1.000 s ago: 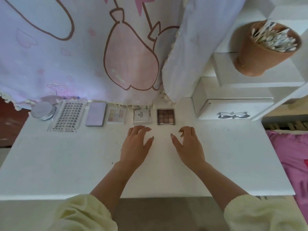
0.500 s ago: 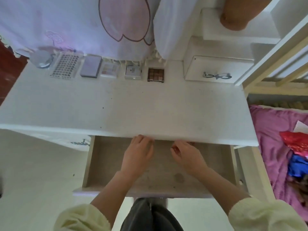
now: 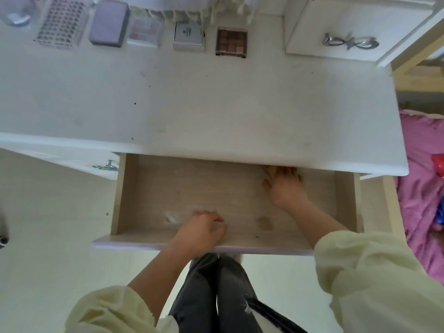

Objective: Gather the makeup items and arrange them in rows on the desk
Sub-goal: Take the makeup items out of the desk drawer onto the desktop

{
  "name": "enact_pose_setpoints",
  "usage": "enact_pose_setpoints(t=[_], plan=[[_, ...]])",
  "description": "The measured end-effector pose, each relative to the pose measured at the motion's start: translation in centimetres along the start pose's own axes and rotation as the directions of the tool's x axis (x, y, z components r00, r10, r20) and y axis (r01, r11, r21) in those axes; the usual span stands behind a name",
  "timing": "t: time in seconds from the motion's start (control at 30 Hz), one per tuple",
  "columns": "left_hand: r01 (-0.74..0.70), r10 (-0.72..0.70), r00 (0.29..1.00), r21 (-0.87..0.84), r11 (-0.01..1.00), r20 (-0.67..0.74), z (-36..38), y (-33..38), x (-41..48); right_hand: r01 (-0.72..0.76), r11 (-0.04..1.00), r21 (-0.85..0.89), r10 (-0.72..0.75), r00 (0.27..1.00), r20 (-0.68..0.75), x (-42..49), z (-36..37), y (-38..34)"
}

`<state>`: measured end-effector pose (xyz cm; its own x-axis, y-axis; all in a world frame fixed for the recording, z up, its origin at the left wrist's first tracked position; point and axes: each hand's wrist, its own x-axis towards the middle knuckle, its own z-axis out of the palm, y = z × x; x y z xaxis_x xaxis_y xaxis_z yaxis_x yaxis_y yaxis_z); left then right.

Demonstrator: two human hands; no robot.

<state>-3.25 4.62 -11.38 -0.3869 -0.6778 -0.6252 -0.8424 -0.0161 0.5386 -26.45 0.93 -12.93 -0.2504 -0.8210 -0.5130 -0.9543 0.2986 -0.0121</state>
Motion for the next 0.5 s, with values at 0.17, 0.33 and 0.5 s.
enact_pose_setpoints(t=[0.17,0.33,0.5], plan=[[0.087,-0.085,0.992,-0.013,0.996,0.094,0.5,-0.4,0.0,-0.018,1.000,-0.023,0.019,0.998,0.053,1.2,1.4,-0.1],[0.112,-0.109,0.990,-0.027,0.993,0.094,0.5,-0.6,0.0,-0.015,0.999,-0.032,0.019,0.993,0.117,0.7,2.7,-0.1],[0.134,-0.129,0.987,-0.045,0.990,0.098,0.5,-0.6,0.4,-0.027,0.999,0.023,0.024,0.992,0.127,-0.8,2.9,-0.5]])
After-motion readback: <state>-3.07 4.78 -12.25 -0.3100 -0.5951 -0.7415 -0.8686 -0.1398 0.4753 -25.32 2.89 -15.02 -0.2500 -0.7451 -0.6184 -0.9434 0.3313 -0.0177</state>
